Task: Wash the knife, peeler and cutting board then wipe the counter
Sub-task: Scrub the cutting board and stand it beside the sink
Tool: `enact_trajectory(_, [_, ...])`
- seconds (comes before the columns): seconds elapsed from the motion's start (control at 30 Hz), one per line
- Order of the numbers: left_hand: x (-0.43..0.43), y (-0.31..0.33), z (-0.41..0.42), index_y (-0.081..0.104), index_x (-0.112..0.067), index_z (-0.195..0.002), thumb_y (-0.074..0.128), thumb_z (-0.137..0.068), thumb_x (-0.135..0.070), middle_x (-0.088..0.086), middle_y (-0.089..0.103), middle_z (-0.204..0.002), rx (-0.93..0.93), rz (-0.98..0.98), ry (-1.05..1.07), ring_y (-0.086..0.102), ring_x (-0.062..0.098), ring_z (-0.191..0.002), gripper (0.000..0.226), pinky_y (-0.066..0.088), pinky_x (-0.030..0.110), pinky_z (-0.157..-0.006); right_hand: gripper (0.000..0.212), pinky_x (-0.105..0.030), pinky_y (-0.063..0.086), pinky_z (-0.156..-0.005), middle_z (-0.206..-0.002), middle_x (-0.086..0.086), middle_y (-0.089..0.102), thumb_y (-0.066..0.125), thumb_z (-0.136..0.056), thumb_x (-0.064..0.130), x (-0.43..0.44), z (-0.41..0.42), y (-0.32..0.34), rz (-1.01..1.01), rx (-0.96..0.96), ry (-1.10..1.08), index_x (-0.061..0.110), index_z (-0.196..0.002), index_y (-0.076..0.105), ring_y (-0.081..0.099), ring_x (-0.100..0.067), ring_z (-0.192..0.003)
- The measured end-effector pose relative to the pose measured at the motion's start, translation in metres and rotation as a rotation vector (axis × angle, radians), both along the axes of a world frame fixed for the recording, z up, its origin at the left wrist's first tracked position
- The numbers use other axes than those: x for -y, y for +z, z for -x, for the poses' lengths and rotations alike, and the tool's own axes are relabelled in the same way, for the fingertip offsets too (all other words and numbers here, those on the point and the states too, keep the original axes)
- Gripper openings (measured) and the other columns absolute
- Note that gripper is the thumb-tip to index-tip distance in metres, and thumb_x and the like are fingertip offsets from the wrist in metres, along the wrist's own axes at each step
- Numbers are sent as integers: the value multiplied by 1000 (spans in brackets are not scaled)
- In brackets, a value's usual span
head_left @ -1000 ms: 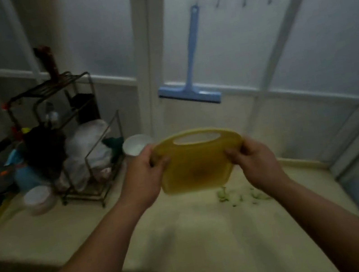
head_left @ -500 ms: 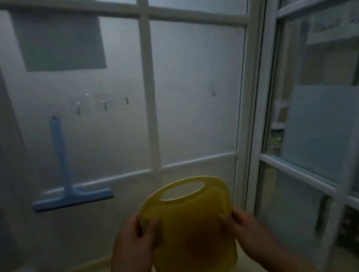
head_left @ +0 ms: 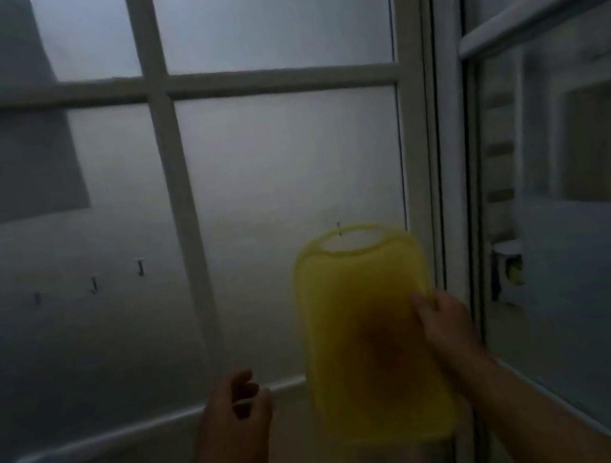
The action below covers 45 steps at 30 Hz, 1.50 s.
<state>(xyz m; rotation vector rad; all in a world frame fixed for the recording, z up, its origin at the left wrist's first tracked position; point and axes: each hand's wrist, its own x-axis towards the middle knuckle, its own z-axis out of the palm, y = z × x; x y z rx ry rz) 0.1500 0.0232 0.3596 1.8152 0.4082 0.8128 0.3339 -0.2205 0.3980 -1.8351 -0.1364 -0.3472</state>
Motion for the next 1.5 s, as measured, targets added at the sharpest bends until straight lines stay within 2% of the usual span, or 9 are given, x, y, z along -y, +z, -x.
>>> enact_trajectory(0.23, [-13,-4,-27,63,-32,-110,72,-93,-17,-9,71,-100,-29,-49,54,70,10,-88,25,61,50,-79,47,-40,50,-71,-103,-12,64,47,-107,50,-26,-67,32,33,4,62,6,-118,62,64,-33,-93])
enact_trajectory(0.53, [-44,-42,-12,60,-48,-103,67,-84,-43,-3,72,-91,-83,-13,73,73,17,-76,21,61,52,-73,52,-41,46,-92,-135,-5,59,47,-108,45,-30,-88,-18,-58,-166,156,8,-144,51,59,-30,-118])
enact_trajectory(0.6, [-47,-44,-5,62,-41,-103,70,-91,-33,0,73,-88,-100,-20,72,73,14,-71,17,61,53,-73,58,-44,48,-99,-141,-7,57,46,-108,50,-24,-93,-21,-63,-188,152,8,-147,49,57,-32,-126])
enact_trajectory(0.8, [-51,-60,17,61,-30,-100,66,-98,-16,5,73,-88,-168,4,106,73,20,-73,15,61,52,-74,59,-55,53,-101,-122,-9,64,46,-104,59,-15,-105,-30,21,-213,84,10,-134,59,63,-34,-105])
enact_trajectory(0.87, [-53,-64,25,62,-30,-106,65,-99,-19,4,73,-90,-200,-4,103,73,20,-76,13,61,51,-75,54,-51,55,-95,-119,-11,64,48,-103,58,-17,-103,-29,52,-177,31,11,-127,59,62,-32,-100])
enact_trajectory(0.97, [-50,-66,34,62,-25,-114,64,-100,-21,5,72,-93,-233,-9,103,73,20,-79,15,61,49,-76,47,-41,49,-84,-123,-5,60,48,-106,50,-19,-98,-25,73,-111,5,17,-140,51,59,-28,-102])
enact_trajectory(1.1, [-53,-70,35,62,-27,-111,65,-99,-20,5,73,-90,-241,-14,110,73,21,-77,15,61,51,-75,38,-40,49,-81,-115,-4,58,47,-107,46,-23,-101,-20,85,-58,-26,19,-134,51,58,-27,-96])
enact_trajectory(1.27, [-51,-75,30,63,-22,-111,64,-99,-16,9,72,-89,-233,-1,99,72,24,-77,14,61,50,-75,41,-40,48,-80,-126,-7,59,48,-106,48,-27,-106,-24,111,-27,-56,20,-137,47,59,-30,-103])
enact_trajectory(1.5, [-56,-83,25,61,-24,-109,65,-98,-17,9,72,-90,-242,-12,106,72,25,-74,14,61,54,-76,50,-39,47,-99,-143,-10,49,62,-100,39,-29,-101,-37,86,5,-172,16,-141,47,57,-30,-125])
